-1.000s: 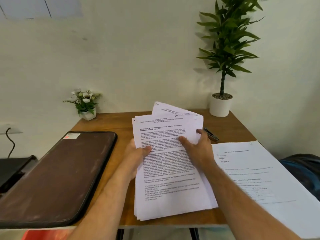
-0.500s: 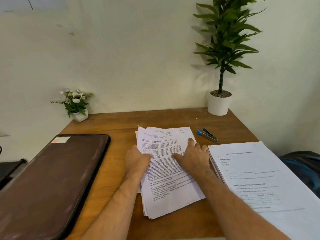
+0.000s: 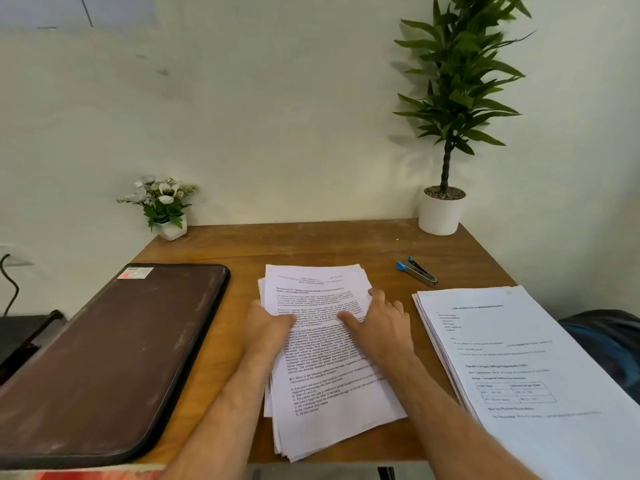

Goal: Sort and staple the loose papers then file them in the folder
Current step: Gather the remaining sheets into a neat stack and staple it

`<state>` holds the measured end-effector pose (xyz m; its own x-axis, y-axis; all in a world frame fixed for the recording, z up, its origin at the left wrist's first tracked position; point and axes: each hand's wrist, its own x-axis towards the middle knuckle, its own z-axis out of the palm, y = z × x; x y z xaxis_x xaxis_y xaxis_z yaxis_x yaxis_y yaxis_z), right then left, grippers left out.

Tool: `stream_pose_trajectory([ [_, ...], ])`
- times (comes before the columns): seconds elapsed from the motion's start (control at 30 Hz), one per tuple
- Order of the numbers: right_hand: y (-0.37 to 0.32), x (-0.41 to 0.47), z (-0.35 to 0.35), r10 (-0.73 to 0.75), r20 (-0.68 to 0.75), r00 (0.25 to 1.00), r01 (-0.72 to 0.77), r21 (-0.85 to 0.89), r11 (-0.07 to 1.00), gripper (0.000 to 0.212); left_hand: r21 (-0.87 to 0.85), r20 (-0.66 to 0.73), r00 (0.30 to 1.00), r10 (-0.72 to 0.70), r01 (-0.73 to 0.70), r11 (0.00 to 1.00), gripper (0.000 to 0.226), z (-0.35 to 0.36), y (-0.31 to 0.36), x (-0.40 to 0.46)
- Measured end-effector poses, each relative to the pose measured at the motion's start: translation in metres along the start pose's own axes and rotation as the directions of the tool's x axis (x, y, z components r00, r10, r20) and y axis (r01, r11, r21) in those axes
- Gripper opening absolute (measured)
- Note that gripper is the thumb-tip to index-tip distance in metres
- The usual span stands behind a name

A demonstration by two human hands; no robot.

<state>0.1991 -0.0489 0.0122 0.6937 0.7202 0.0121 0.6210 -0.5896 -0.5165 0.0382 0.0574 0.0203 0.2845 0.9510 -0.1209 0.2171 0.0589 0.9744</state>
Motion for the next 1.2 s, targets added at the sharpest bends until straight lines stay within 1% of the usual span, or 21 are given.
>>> stream_pose_trajectory([
  [0.07, -0.001, -0.007, 0.001, -0.008, 0.004, 1.000, 0.008, 0.063, 0.998, 0.082, -0.097, 0.005, 0.999, -0.047, 0.047, 0.994, 0.028, -0.009, -0.004, -0.002],
  [0.13, -0.001, -0.017, 0.003, -0.009, 0.014, 1.000, 0.007, 0.122, 0.993, 0.080, -0.175, 0.076, 0.992, -0.101, 0.113, 0.978, 0.026, -0.018, -0.008, -0.009],
  [0.2, -0.002, -0.026, 0.003, 0.012, 0.024, 1.000, -0.016, 0.205, 0.979, 0.079, -0.210, 0.141, 0.980, -0.138, 0.165, 0.964, 0.032, -0.027, -0.013, -0.015],
  [0.27, -0.006, -0.035, 0.002, 0.027, 0.026, 0.999, -0.033, 0.263, 0.964, 0.076, -0.208, 0.182, 0.974, -0.132, 0.169, 0.963, 0.040, -0.035, -0.016, -0.024],
  [0.33, -0.010, -0.045, 0.004, 0.033, 0.036, 0.999, -0.042, 0.288, 0.957, 0.074, -0.186, 0.188, 0.978, -0.095, 0.130, 0.974, 0.047, -0.041, -0.019, -0.034],
  [0.43, -0.011, -0.060, 0.005, 0.008, 0.042, 0.999, -0.021, 0.304, 0.952, 0.072, -0.207, 0.121, 0.993, 0.004, 0.021, 0.978, 0.049, -0.044, -0.025, -0.047],
  [0.5, -0.007, -0.067, 0.003, -0.003, -0.002, 1.000, 0.004, 0.308, 0.951, 0.071, -0.269, 0.124, 0.991, 0.059, -0.024, 0.963, 0.050, -0.046, -0.028, -0.053],
  [0.57, 0.000, -0.071, 0.000, 0.025, -0.067, 0.997, 0.000, 0.353, 0.936, 0.073, -0.326, 0.135, 0.985, 0.103, -0.053, 0.944, 0.054, -0.048, -0.030, -0.056],
  [0.63, 0.004, -0.072, -0.002, 0.069, -0.081, 0.994, -0.030, 0.408, 0.913, 0.079, -0.354, 0.136, 0.984, 0.117, -0.062, 0.933, 0.055, -0.050, -0.031, -0.058],
  [0.73, 0.005, -0.068, -0.013, 0.107, 0.044, 0.993, -0.114, 0.512, 0.852, 0.085, -0.371, 0.141, 0.979, 0.146, -0.085, 0.925, 0.052, -0.051, -0.034, -0.057],
  [0.8, 0.007, -0.059, -0.023, 0.123, 0.146, 0.982, -0.185, 0.566, 0.803, 0.075, -0.369, 0.149, 0.975, 0.162, -0.097, 0.924, 0.051, -0.051, -0.034, -0.056],
  [0.83, 0.008, -0.056, -0.028, 0.109, 0.197, 0.974, -0.204, 0.564, 0.800, 0.064, -0.369, 0.156, 0.974, 0.166, -0.098, 0.924, 0.051, -0.052, -0.035, -0.055],
  [0.9, 0.008, -0.053, -0.037, 0.057, 0.302, 0.952, -0.225, 0.557, 0.800, 0.040, -0.362, 0.170, 0.971, 0.169, -0.098, 0.927, 0.050, -0.053, -0.036, -0.055],
  [0.97, 0.008, -0.052, -0.039, -0.011, 0.349, 0.937, -0.210, 0.586, 0.783, 0.029, -0.340, 0.176, 0.972, 0.154, -0.086, 0.937, 0.049, -0.053, -0.038, -0.053],
  [1.07, 0.009, -0.055, -0.031, -0.067, 0.335, 0.940, -0.170, 0.628, 0.759, 0.019, -0.334, 0.143, 0.985, 0.100, -0.047, 0.941, 0.037, -0.052, -0.038, -0.054],
  [1.13, 0.010, -0.054, -0.022, -0.057, 0.298, 0.953, -0.156, 0.642, 0.751, 0.017, -0.350, 0.125, 0.991, 0.048, -0.002, 0.937, 0.030, -0.053, -0.036, -0.053],
  [1.2, 0.009, -0.054, -0.018, -0.048, 0.260, 0.964, -0.144, 0.668, 0.730, 0.016, -0.340, 0.146, 0.989, 0.016, 0.035, 0.940, 0.026, -0.053, -0.031, -0.052],
])
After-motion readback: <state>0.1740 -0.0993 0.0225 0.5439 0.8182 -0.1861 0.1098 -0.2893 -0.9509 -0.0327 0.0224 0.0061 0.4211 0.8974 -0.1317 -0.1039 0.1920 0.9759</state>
